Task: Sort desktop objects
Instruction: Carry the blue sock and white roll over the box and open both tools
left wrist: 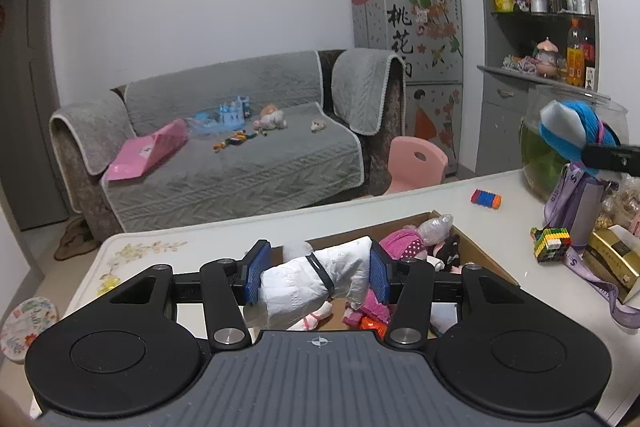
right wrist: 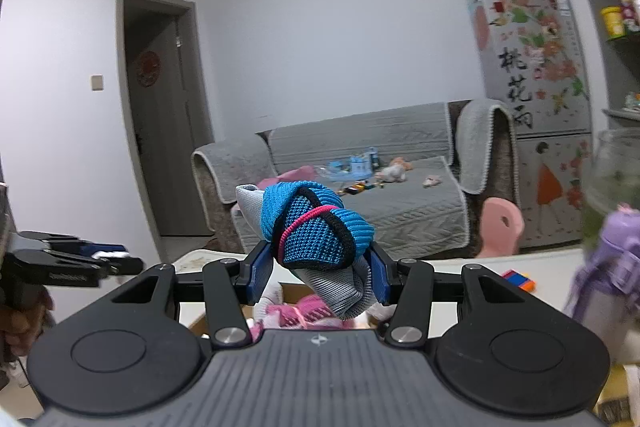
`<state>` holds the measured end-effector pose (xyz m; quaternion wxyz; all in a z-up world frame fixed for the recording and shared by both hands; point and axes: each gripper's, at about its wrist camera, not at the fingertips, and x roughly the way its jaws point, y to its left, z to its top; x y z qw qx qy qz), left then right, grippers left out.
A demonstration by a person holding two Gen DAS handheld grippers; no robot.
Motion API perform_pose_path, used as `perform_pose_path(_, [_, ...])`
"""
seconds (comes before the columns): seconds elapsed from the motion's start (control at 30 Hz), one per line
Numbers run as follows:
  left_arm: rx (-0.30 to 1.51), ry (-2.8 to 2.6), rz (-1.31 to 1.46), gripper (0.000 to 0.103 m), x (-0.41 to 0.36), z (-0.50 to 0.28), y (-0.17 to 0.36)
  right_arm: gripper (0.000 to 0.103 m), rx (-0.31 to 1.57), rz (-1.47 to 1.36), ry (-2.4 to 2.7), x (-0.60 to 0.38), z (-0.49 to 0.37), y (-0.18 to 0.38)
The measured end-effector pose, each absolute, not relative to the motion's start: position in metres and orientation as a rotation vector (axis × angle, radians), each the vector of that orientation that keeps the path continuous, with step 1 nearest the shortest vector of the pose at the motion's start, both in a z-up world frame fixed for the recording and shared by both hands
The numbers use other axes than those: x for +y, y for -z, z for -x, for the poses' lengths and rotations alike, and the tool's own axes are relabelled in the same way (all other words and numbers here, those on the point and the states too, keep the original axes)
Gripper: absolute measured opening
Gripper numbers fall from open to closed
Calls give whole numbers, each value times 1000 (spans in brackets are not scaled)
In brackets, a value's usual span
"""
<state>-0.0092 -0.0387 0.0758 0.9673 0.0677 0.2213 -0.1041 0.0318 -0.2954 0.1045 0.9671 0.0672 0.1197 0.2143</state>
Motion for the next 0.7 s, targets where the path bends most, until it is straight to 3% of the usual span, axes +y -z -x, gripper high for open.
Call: perform_pose_path(0.7, [590, 229, -182, 57, -45, -62, -25, 46, 423, -127, -519, -280, -86, -79])
